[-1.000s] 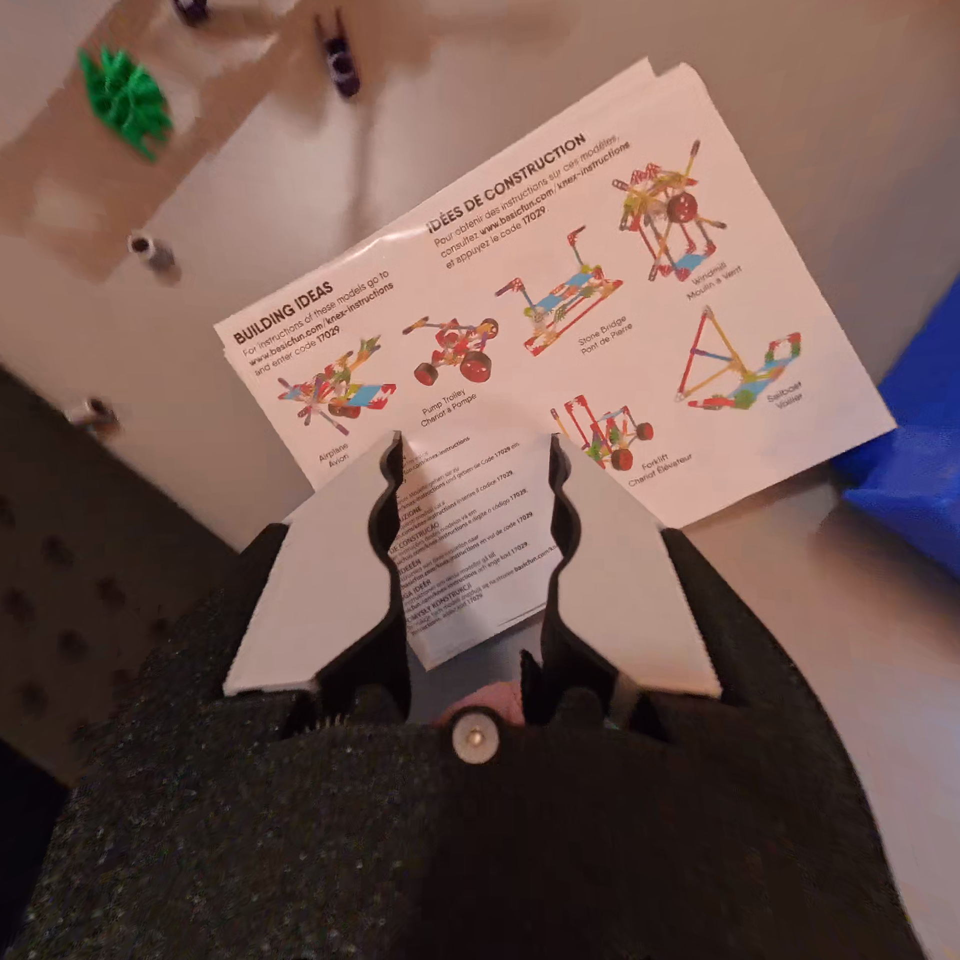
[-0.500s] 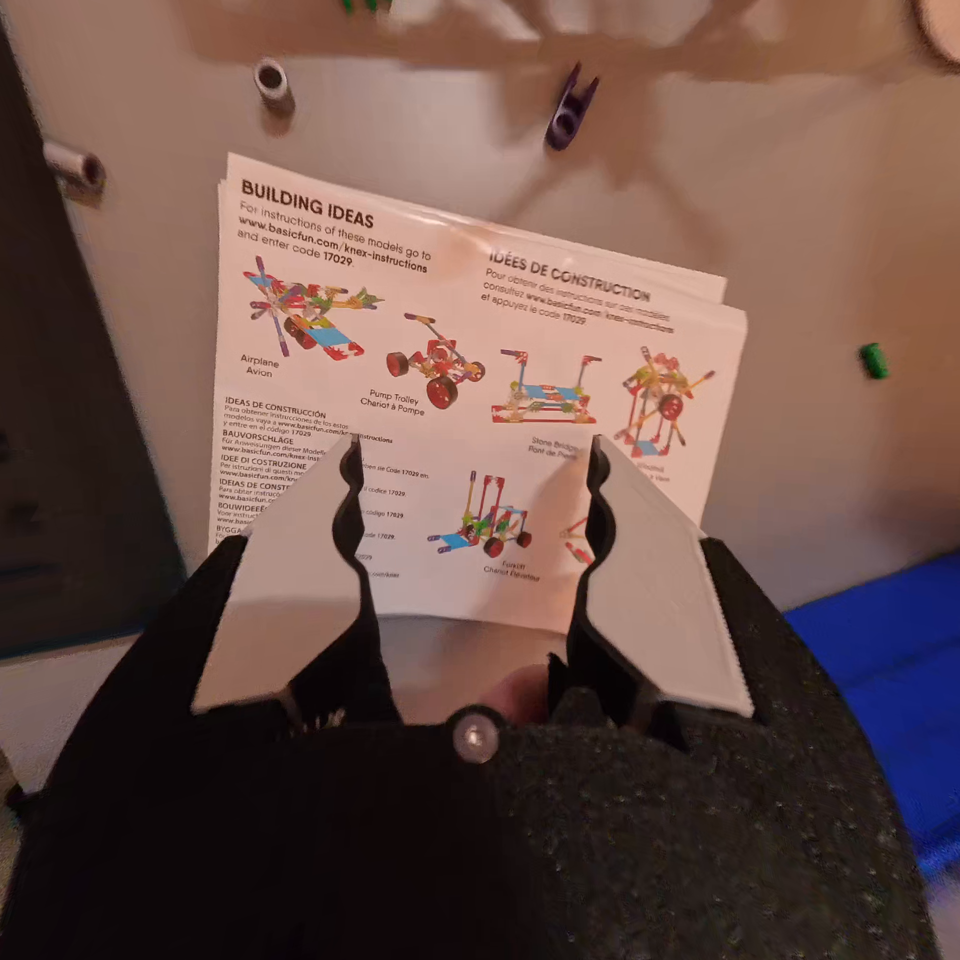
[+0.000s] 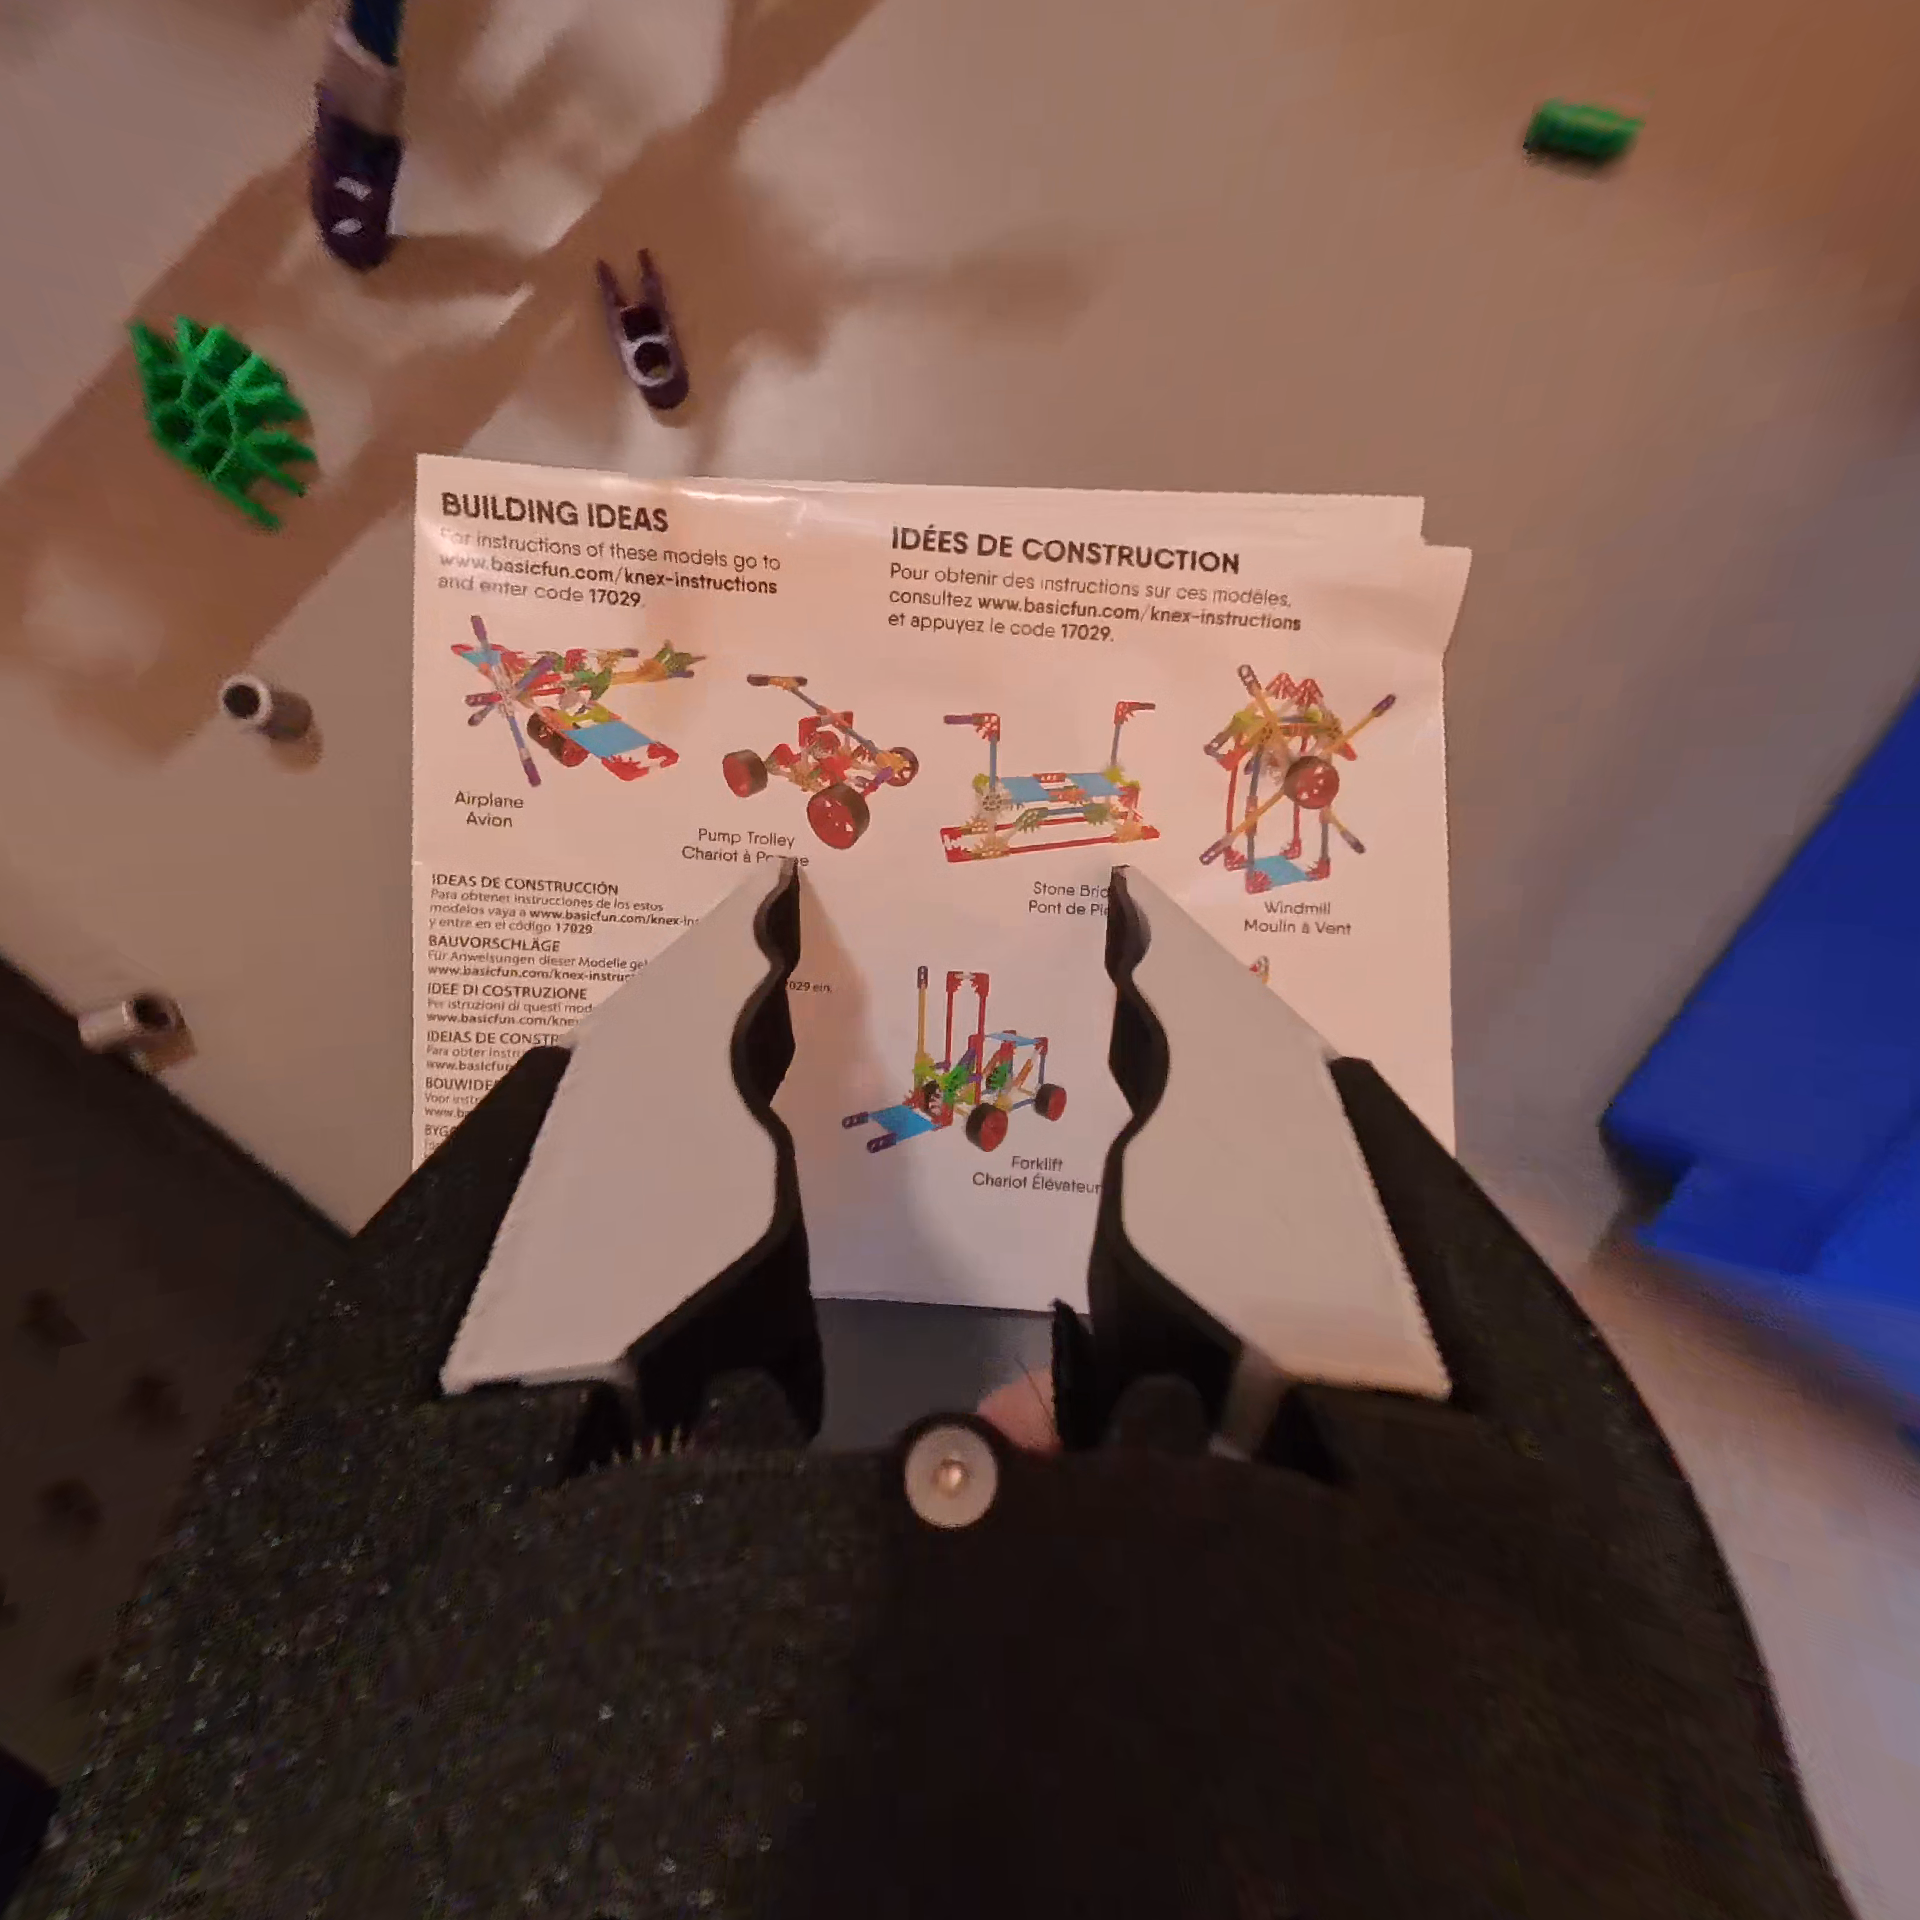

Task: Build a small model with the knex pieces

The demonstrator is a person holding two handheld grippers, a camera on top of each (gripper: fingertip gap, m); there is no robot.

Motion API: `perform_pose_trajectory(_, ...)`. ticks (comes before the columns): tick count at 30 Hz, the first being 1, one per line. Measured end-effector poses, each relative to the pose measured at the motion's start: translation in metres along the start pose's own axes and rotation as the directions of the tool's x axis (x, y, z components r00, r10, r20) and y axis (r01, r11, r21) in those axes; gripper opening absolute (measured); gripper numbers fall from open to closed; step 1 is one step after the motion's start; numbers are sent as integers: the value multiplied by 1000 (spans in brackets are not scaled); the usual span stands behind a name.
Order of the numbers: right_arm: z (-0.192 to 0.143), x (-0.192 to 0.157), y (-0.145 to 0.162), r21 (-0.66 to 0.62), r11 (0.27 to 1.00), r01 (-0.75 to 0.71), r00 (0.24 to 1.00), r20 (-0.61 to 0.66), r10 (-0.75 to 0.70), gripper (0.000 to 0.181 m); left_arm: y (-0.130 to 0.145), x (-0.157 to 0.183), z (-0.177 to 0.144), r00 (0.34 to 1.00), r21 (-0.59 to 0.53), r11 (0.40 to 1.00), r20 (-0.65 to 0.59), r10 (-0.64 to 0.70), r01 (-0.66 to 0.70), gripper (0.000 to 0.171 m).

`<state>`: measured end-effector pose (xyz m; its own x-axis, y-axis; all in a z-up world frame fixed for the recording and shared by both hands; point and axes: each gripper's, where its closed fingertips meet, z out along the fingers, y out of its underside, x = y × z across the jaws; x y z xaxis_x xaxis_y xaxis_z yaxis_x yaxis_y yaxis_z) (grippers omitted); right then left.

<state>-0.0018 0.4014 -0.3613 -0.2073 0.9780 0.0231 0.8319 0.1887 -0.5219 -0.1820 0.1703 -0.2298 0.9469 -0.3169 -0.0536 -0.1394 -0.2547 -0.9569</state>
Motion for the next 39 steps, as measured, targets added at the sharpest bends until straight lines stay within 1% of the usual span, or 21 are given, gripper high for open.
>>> perform_pose_trajectory(2,-2,-2,2,36,996,-85,995,-56,87,60,0,0,0,1000,1,1000,1,-1,1,28)
perform_pose_trajectory(4,-5,-12,6,58,992,-113,989,-88,118,60,1,-1,0,1000,0,1000,0,-4,4,28)
perform_pose_trajectory(5,-8,-16,7,67,991,-116,987,-103,123,64,1,-1,1,1000,-2,1000,0,-6,6,28)
perform_pose_trajectory(6,-12,-22,8,74,991,-112,988,-95,118,75,2,-2,1,1000,-5,1000,0,-7,7,28)
perform_pose_trajectory(7,-15,-25,9,79,993,-93,991,-86,99,78,3,-2,2,1000,-6,1000,-1,-8,8,28)
perform_pose_trajectory(8,-20,-28,8,86,995,-44,996,-71,51,81,3,-2,2,1000,-7,1000,-2,-10,10,28)
perform_pose_trajectory(9,-24,-33,7,89,995,41,998,-45,-37,86,4,-2,2,1000,-8,1000,-3,-11,11,28)
perform_pose_trajectory(10,-28,-37,7,81,985,154,988,-19,-153,87,4,-3,3,1000,-10,1000,-3,-11,11,28)
perform_pose_trajectory(11,-31,-40,9,60,960,274,961,0,-275,87,4,-3,3,1000,-10,1000,-3,-12,12,28)
perform_pose_trajectory(13,-31,-37,14,13,876,482,876,33,-482,98,5,-4,3,1000,-10,1000,-1,-15,15,28)
perform_pose_trajectory(14,-29,-37,16,5,838,545,836,81,-543,98,5,-4,3,1000,-11,1000,0,-15,15,28)
perform_pose_trajectory(15,-28,-37,16,5,816,578,809,131,-573,99,5,-4,2,1000,-13,1000,1,-14,14,28)
perform_pose_trajectory(18,-20,-35,18,-9,777,630,751,262,-606,99,6,-5,1,1000,-13,1000,5,-15,15,28)
perform_pose_trajectory(20,-13,-36,21,-20,786,618,744,338,-577,95,6,-6,1,1000,-7,1000,3,-20,20,28)
perform_pose_trajectory(22,-8,-35,18,-30,819,573,772,355,-527,95,7,-7,1,1000,-11,1000,4,-24,24,28)
perform_pose_trajectory(24,-6,-33,14,-40,857,514,819,322,-476,89,10,-8,2,1000,-19,999,2,-30,30,28)
perform_pose_trajectory(26,-3,-31,9,-48,905,423,878,269,-396,81,13,-8,3,999,-29,999,1,-34,34,28)
perform_pose_trajectory(30,-1,-32,7,-61,970,237,962,152,-226,81,18,-8,5,999,-45,998,-3,-46,46,28)
perform_pose_trajectory(33,-4,-35,11,-62,989,133,988,84,-127,81,21,-9,6,999,-55,997,1,-50,50,29)
perform_pose_trajectory(36,-10,-38,14,-41,992,121,992,44,-120,82,21,-10,6,998,-51,997,-1,-58,58,28)
perform_pose_trajectory(39,-24,-31,4,22,989,144,990,-3,-144,84,23,-11,8,998,-55,996,-2,-64,64,29)
